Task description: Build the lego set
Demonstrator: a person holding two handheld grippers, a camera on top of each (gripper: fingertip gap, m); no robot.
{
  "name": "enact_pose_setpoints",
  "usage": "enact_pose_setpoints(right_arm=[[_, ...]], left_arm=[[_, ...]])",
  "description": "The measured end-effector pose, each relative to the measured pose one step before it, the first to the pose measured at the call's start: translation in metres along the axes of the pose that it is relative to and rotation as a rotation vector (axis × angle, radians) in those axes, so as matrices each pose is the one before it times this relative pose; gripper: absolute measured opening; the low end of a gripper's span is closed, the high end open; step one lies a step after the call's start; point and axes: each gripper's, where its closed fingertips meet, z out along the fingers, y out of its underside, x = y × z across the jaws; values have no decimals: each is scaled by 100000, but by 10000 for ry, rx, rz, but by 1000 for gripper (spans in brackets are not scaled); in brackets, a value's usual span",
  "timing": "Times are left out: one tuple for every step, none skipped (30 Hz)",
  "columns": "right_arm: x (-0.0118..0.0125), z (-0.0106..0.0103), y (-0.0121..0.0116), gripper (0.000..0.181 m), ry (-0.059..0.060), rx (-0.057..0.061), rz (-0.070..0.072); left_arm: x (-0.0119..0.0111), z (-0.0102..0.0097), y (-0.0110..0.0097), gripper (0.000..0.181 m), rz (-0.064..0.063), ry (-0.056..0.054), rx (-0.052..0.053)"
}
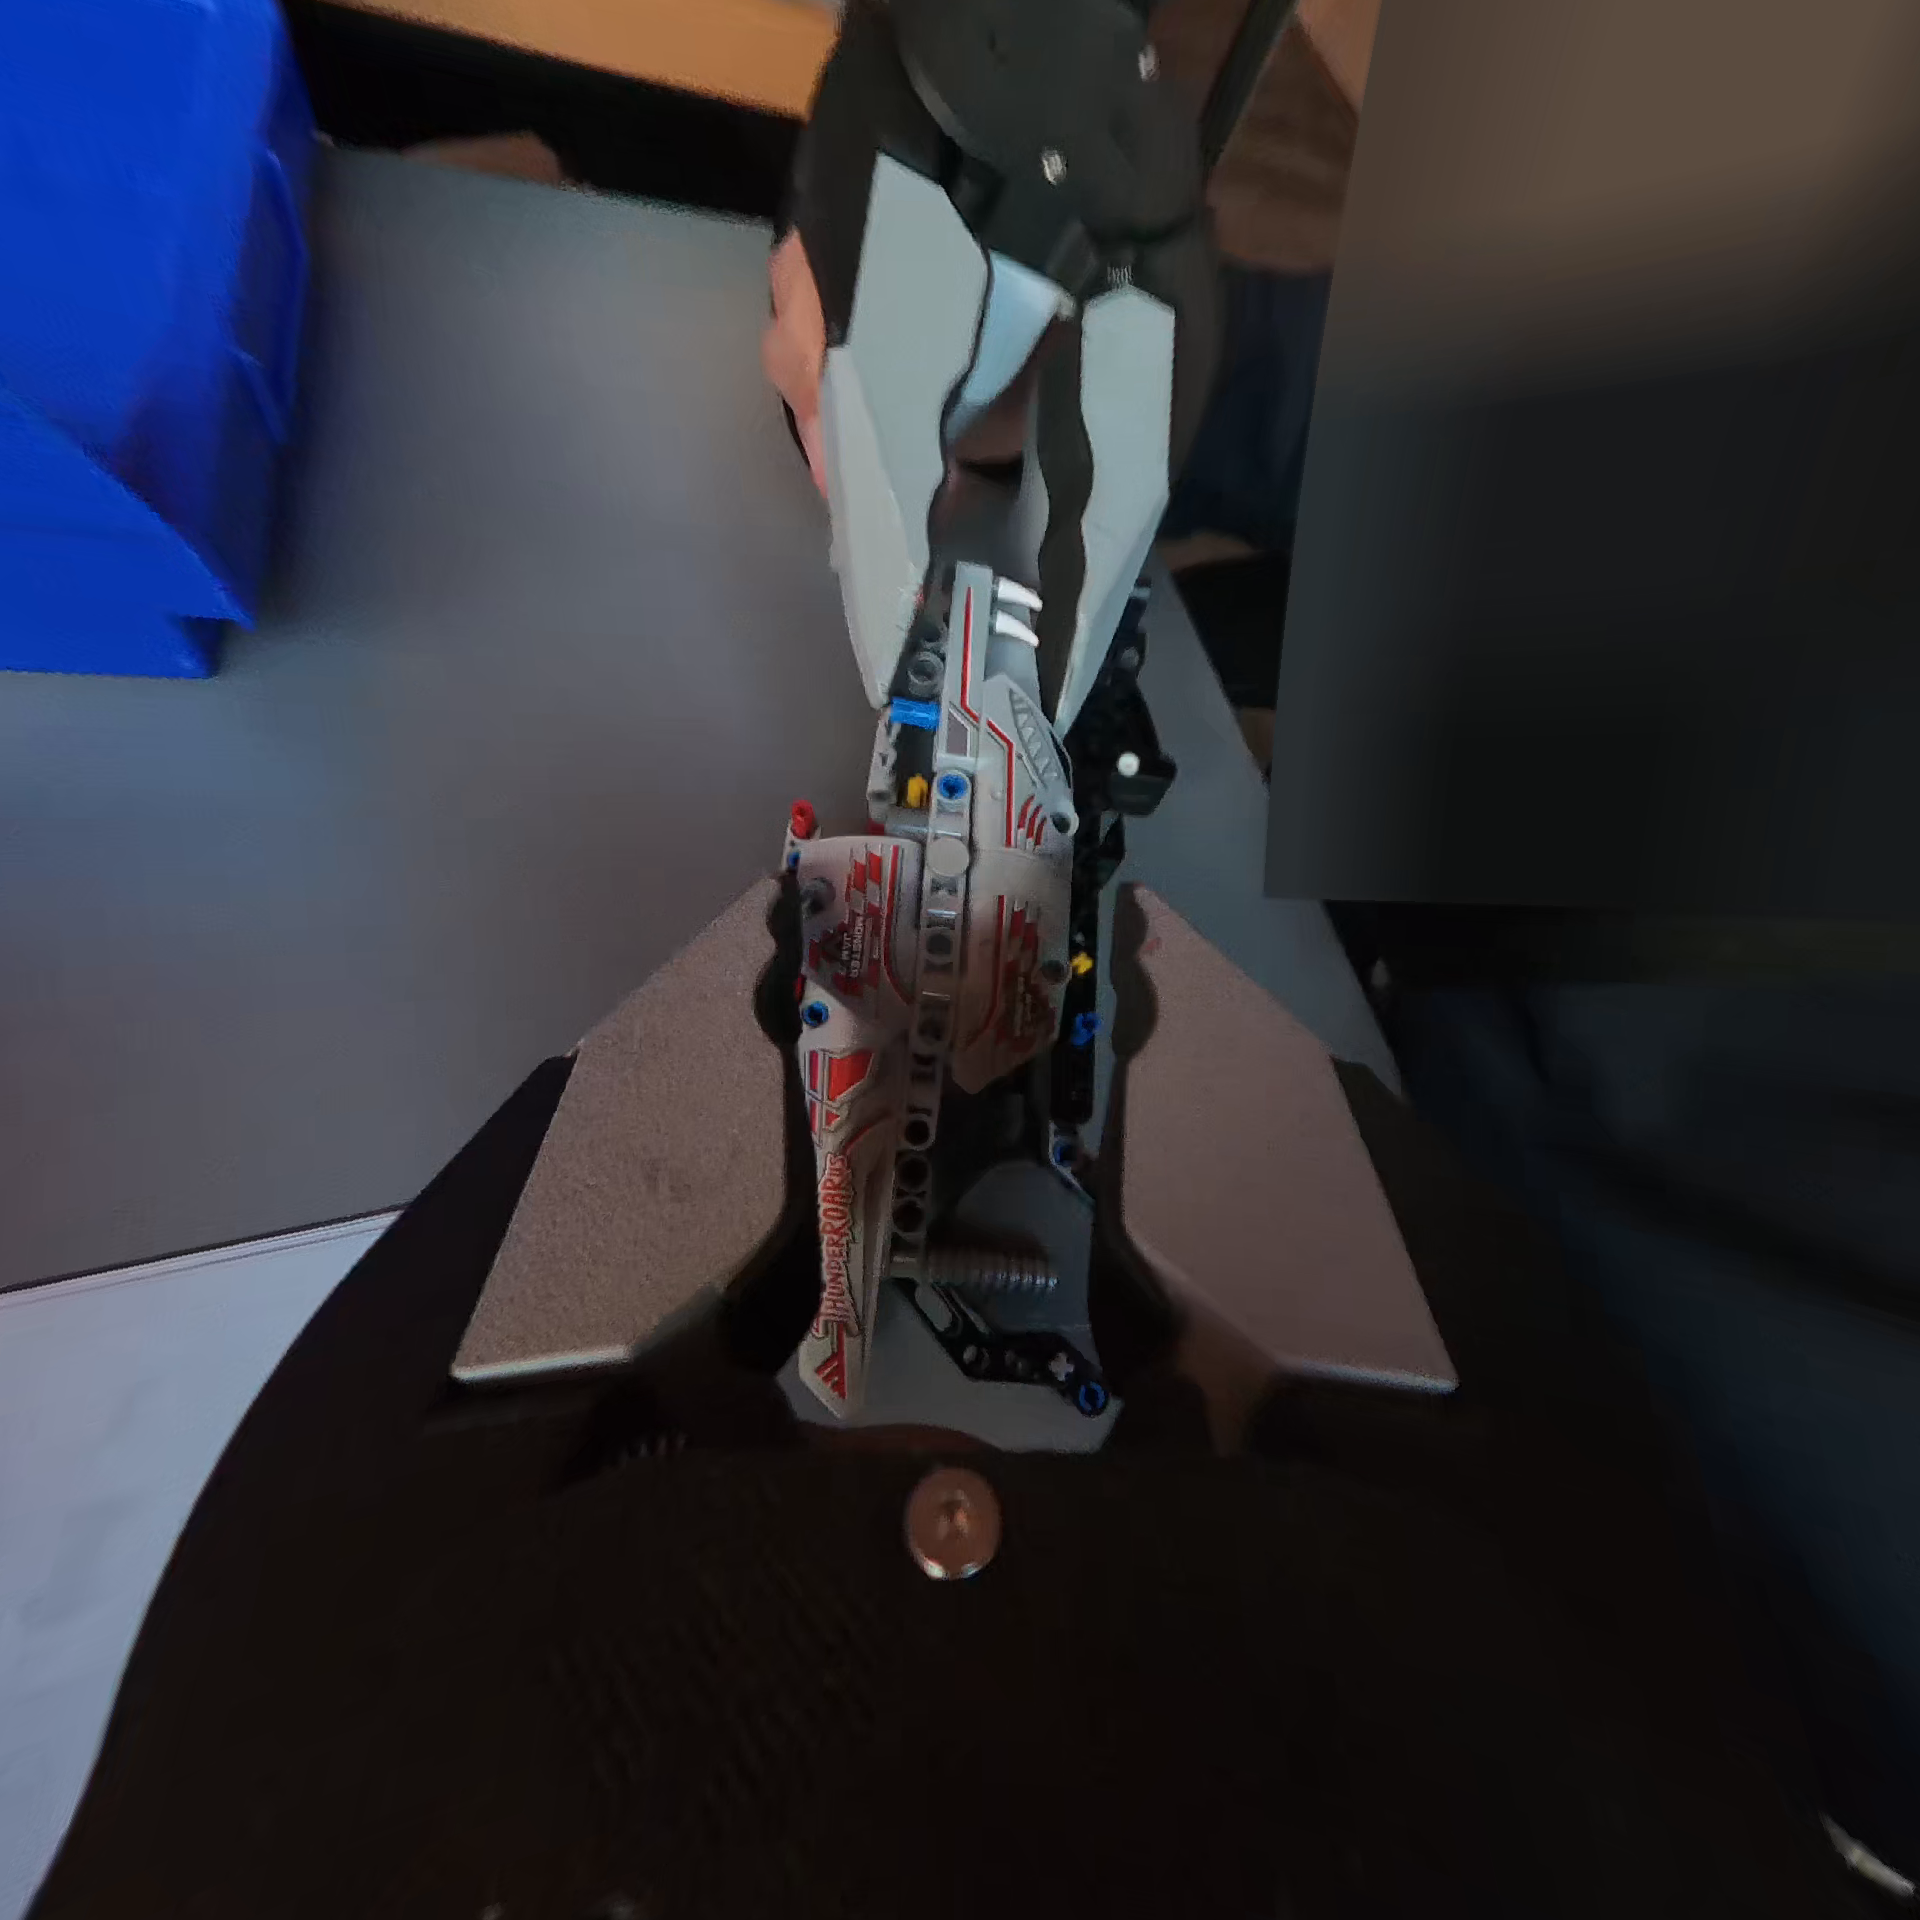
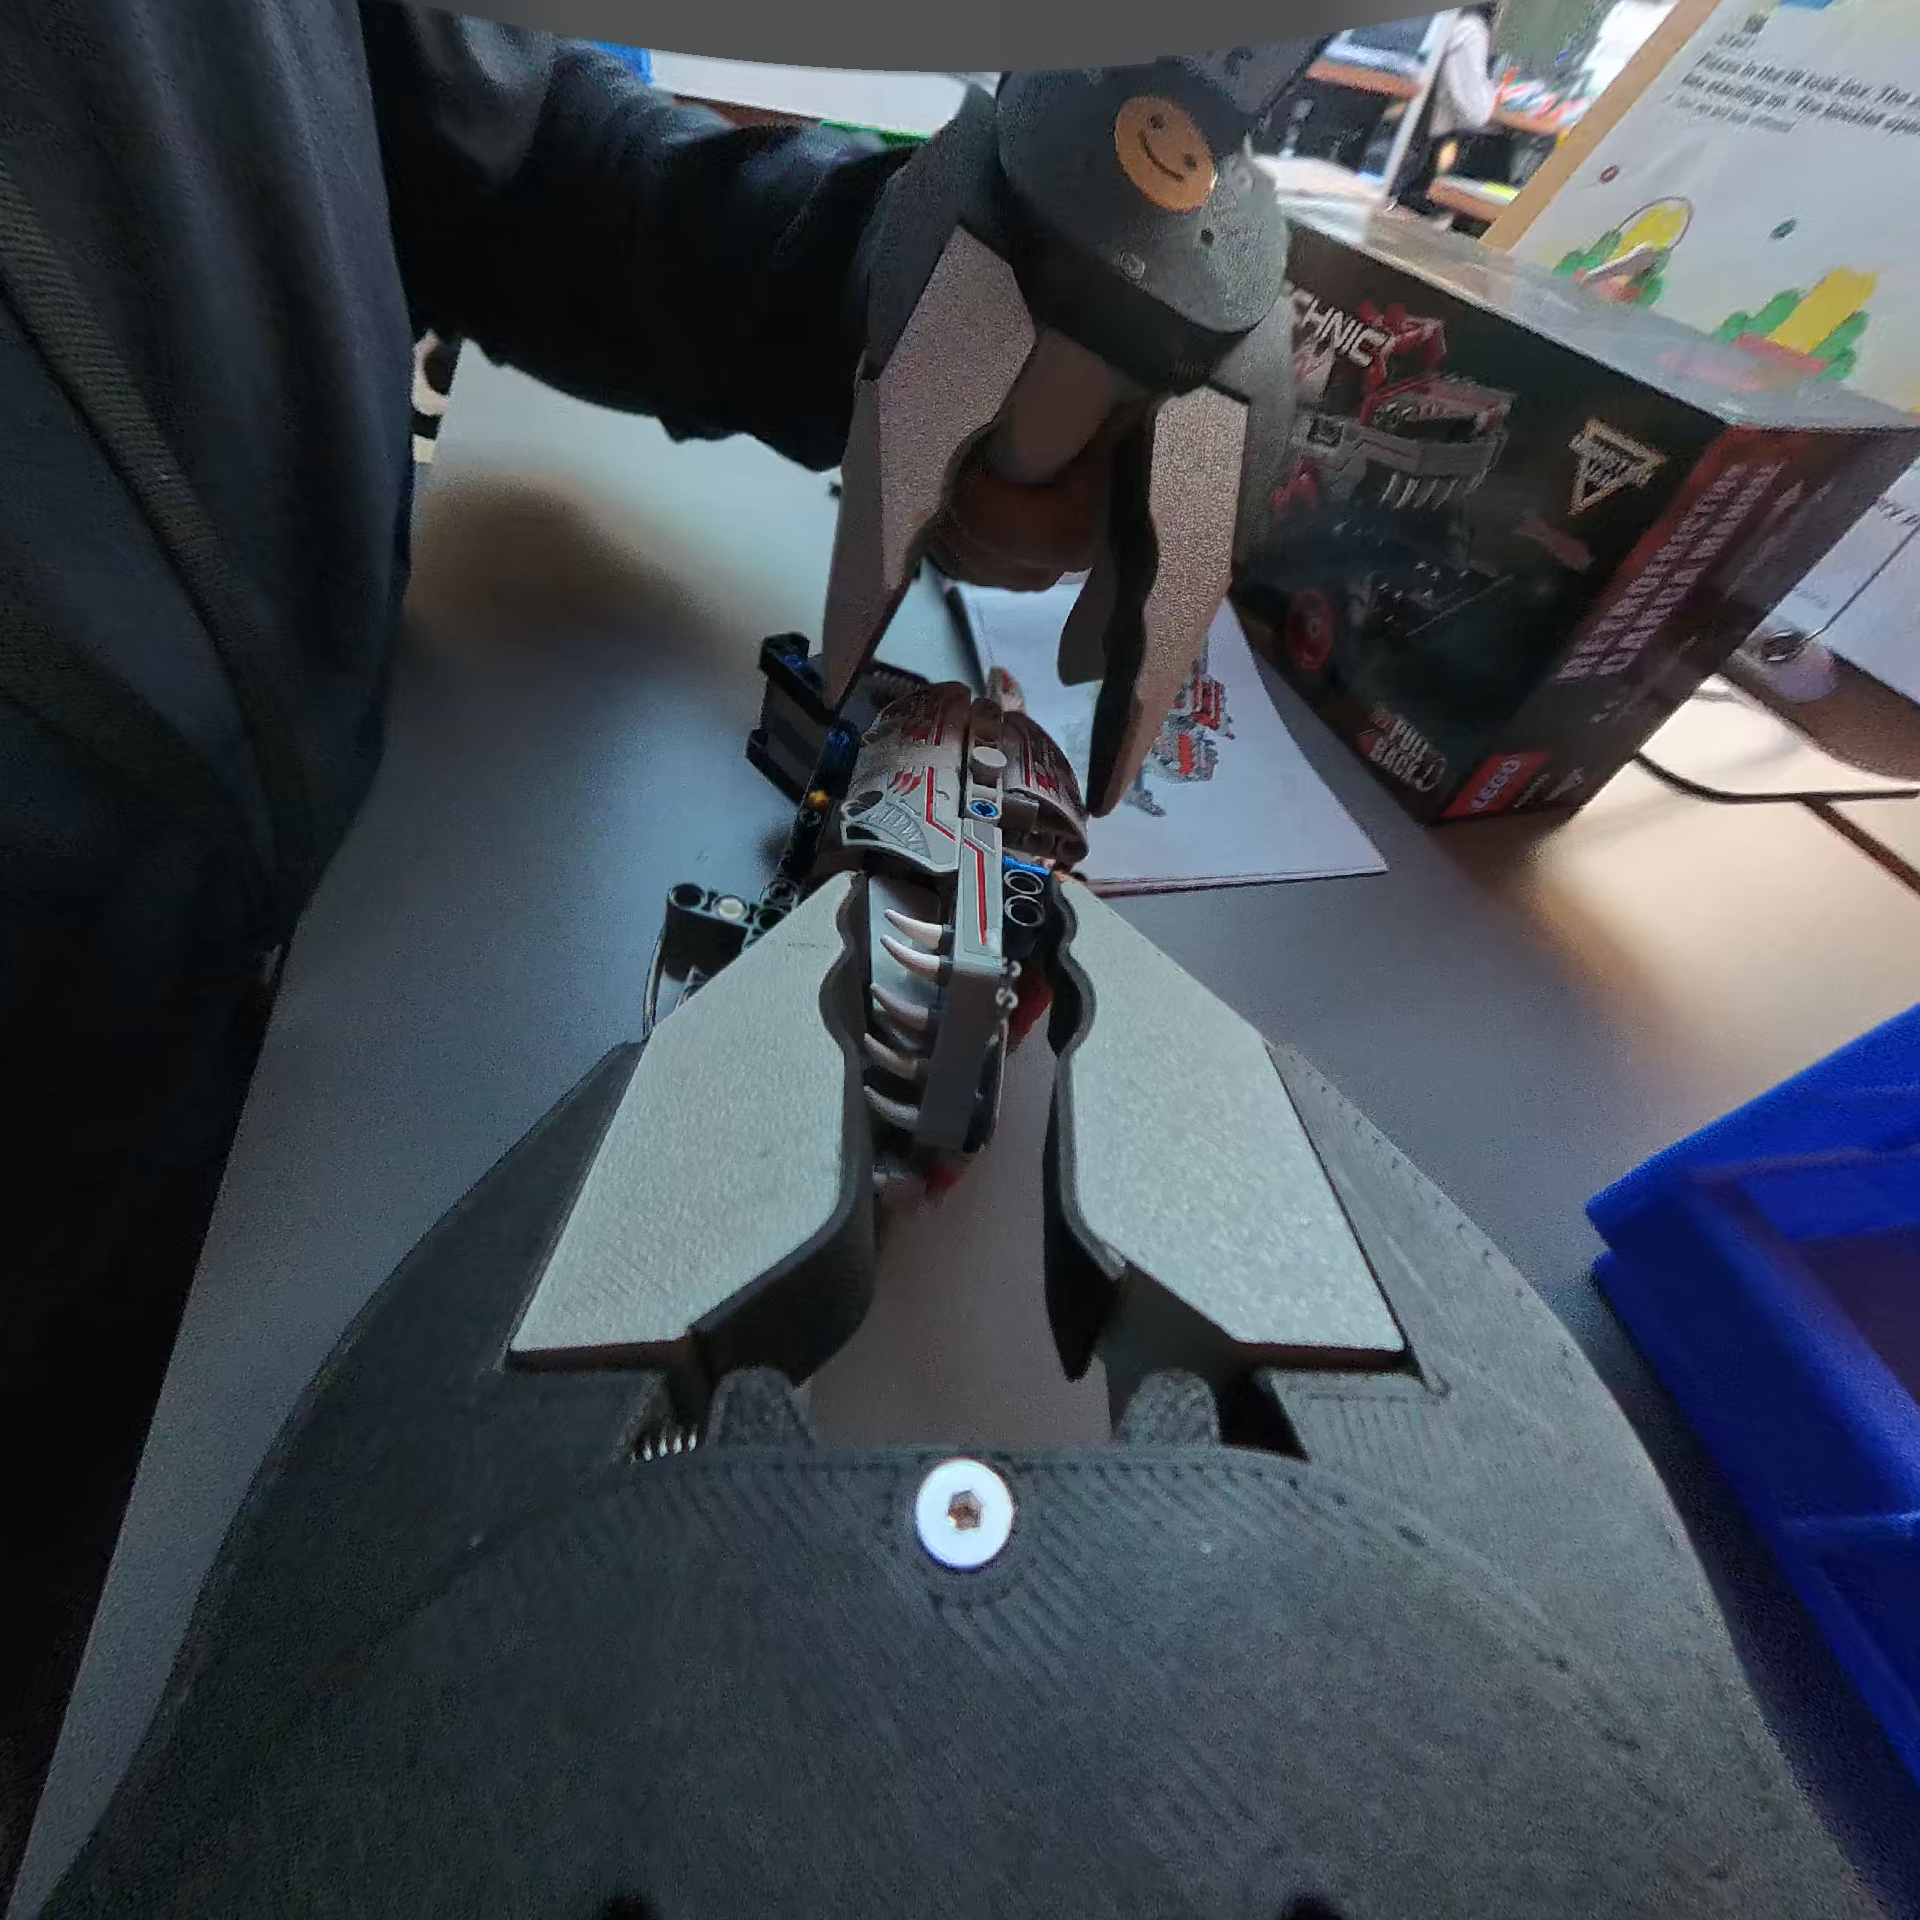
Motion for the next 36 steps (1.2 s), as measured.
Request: enact_pose_setpoints(right_arm=[[-5, 106, 544, 31, -103, -184, 93], [-81, 137, 424, 31, -126, -70, 92], [-46, 127, 375, 31, -120, -31, 162], [47, 72, 346, 31, -71, -84, 162], [75, -95, -36, 31, -25, 14, 83], [65, -104, -32, 31, 38, 40, -56], [16, -64, -48, 31, 38, 57, -50], [-21, -54, -45, 31, 21, 25, 5], [-30, -13, -12, 31, 34, -27, 1], [-30, 12, -62, 31, 58, -33, -39], [-50, 21, -124, 31, 62, -32, -74], [-98, 42, -98, 31, 37, -46, -97], [-68, 47, -20, 31, 67, -84, -114], [1, 28, 79, 31, 112, -104, -122], [-17, 42, 132, 31, 88, -107, -89], [-46, 19, 121, 31, 71, -79, -43], [-49, 6, 31, 31, 79, -15, -27], [-54, -37, -65, 31, 88, 36, -5], [-27, -99, -133, 31, 95, 67, 47], [-40, -136, -205, 31, 85, 99, 90], [-41, -134, -194, 31, 72, 92, 117], [-64, -100, -58, 32, 42, 30, 115], [-124, -50, 26, 31, 16, 9, 67], [-96, -8, 122, 31, 35, -34, 16], [-51, 13, 134, 31, 65, -43, -6], [-79, 10, 56, 31, 48, -2, 7], [-120, 17, 6, 31, 21, 3, 28], [-117, 16, -21, 31, 35, 4, 0], [-127, 24, 21, 31, 32, -19, -30], [-109, 40, 106, 31, 42, -73, -57], [-54, 17, 56, 31, 78, -45, -83], [49, -37, -15, 31, 132, 7, -91], [19, -34, 28, 31, 77, -4, -52], [-15, -51, 13, 31, 12, 11, 7], [-45, -65, -28, 31, -26, 40, 51], [2, -43, -8, 31, 6, 16, 56]], left_arm=[[-55, 384, 491, 57, 251, -190, -389], [-32, 279, 193, 56, 285, -193, -192], [-106, 164, 27, 52, 224, -200, -85], [-25, 131, -38, 52, 112, -75, -44], [-42, 107, -21, 52, 18, -45, -20], [-76, 126, 31, 53, 2, -46, -4], [20, 98, 33, 53, -49, 23, 55], [-19, 46, 55, 54, -90, 19, 58], [5, 10, -12, 54, -41, 14, 112], [12, -19, 17, 54, 55, -19, 94], [38, -46, 46, 54, 116, -32, 47], [97, -49, 57, 54, 118, 15, 5], [59, -53, 19, 53, 71, 21, -29], [-28, -32, 10, 53, 32, 17, -35], [-28, -39, -28, 53, 2, 71, -24], [-37, -51, -34, 53, -20, 88, -21], [-71, -67, -36, 53, -24, 50, -16], [-90, -101, -65, 54, -4, -8, 7], [-161, -136, 7, 53, -11, -75, -12], [-70, -183, 29, 52, -39, -23, -10], [-59, -208, 0, 48, -84, -27, 55], [15, -193, 10, 45, -82, -3, 84], [73, -148, 107, 44, -93, 28, 36], [44, -84, 151, 44, -120, 6, 12], [-26, -77, 116, 44, -151, -39, 37], [68, -41, 62, 44, -142, 23, 71], [112, -32, 39, 44, -110, 44, 58], [100, -16, 43, 45, -47, 9, 13], [74, -27, 5, 46, 31, -28, 7], [123, -34, -53, 47, 54, 3, 15], [47, -31, -56, 47, 33, -19, -6], [-7, -48, 6, 48, 7, -33, -53], [25, -121, 5, 51, -11, 42, -22], [-36, -155, -1, 53, -70, 23, 14], [-128, -159, -7, 54, -101, -22, 19], [-25, -73, 72, 53, -80, 21, -34]])
